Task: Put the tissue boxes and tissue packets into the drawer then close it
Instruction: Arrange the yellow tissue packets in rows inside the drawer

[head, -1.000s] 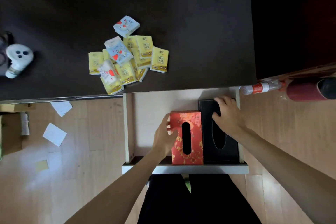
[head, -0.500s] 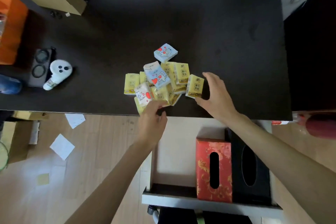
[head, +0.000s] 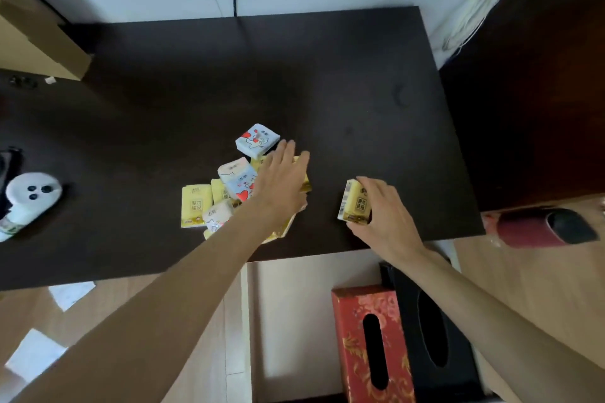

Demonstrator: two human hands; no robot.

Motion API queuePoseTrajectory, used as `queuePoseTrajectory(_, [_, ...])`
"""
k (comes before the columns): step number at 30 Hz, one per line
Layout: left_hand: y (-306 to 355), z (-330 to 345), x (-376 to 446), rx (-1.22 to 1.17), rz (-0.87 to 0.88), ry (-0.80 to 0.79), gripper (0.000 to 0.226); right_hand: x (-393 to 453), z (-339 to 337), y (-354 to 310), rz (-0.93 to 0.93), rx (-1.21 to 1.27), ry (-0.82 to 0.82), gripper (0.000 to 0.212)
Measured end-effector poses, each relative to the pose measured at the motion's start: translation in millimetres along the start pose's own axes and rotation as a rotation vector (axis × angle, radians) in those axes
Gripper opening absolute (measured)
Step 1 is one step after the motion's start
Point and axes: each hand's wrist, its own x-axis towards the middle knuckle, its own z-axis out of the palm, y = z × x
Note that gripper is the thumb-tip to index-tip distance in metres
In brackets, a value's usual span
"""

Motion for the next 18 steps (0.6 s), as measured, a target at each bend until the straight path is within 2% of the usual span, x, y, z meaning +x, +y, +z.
queuePoseTrajectory(3, [1,2,15,0.114,0.051,-0.030,0.091,-12,-2,10,0.041,0.029,0.026,0.088])
queuePoseTrajectory(7, [8,-6,11,-0.022,0.094,0.023,0.093,-36,-2,20,0.043,0.100,0.062,0.087])
queuePoseTrajectory(10, [17,-5,-30,-0.222,0.154,0.129,0.092,-62,0,24,0.045,0.161,0.052,0.086])
queuePoseTrajectory(12, [20,7,-72,-0.266,0.210,0.245,0.087,-84,5,27,0.021,0.197,0.009,0.085])
queuePoseTrajectory(14, [19,28,-114,-0.282,0.211,0.293,0.087,-106,12,30,0.007,0.217,-0.064,0.084])
queuePoseTrajectory(18, [15,86,-179,-0.366,0.095,0.156,0.088,-132,35,29,-0.020,0.197,-0.160,0.084])
